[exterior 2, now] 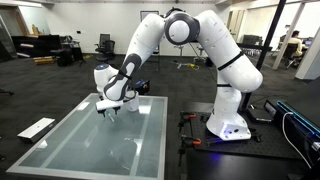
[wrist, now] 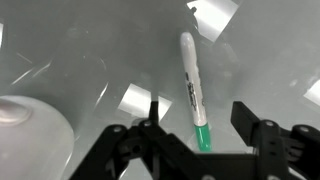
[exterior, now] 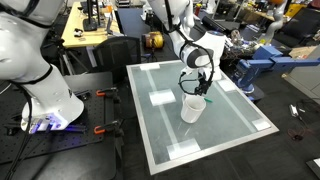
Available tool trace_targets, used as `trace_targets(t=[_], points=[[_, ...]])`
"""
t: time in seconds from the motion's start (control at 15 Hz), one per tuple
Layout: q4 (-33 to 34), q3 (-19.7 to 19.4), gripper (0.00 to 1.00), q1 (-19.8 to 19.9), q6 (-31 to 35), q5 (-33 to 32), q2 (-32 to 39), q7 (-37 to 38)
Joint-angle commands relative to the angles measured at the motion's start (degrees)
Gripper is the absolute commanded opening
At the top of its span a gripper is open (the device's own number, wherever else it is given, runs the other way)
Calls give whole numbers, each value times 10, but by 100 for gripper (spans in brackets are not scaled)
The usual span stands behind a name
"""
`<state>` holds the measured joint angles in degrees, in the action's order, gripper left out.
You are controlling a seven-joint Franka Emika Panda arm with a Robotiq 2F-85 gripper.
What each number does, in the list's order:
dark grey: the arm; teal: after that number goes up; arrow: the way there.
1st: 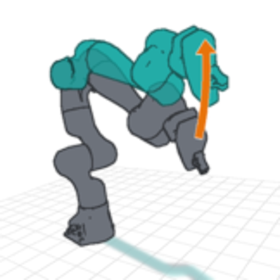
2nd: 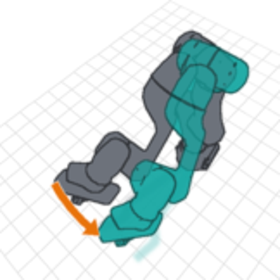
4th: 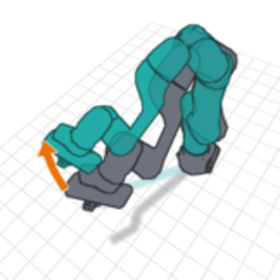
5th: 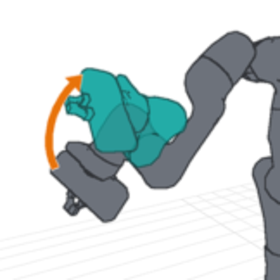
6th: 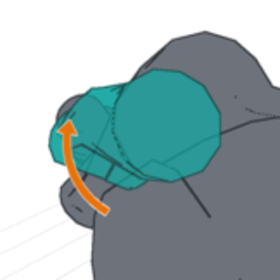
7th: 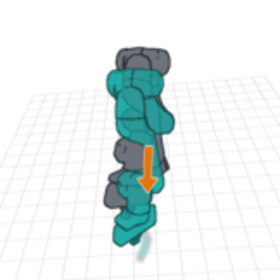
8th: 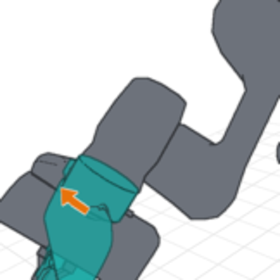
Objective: Put the pen in the white mug
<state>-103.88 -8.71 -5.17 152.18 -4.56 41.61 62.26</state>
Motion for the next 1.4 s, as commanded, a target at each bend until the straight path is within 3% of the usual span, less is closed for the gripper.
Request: trace_targets(t=[0.0,0.07,0.13,0.27,0.47,0.87,1.13,1.33], points=[[21,-13,58,-13,-21,17,10,-6],[23,-13,52,-13,-23,17,11,-6],[24,-14,35,-13,-24,17,13,-6],[26,-14,24,-14,-24,16,14,-6],[26,-13,0,-14,-27,15,10,-8],[-5,2,4,-30,-34,11,-41,-33],[-27,29,4,-36,-85,17,-107,-77],[-47,29,4,-49,-127,3,-168,-72]])
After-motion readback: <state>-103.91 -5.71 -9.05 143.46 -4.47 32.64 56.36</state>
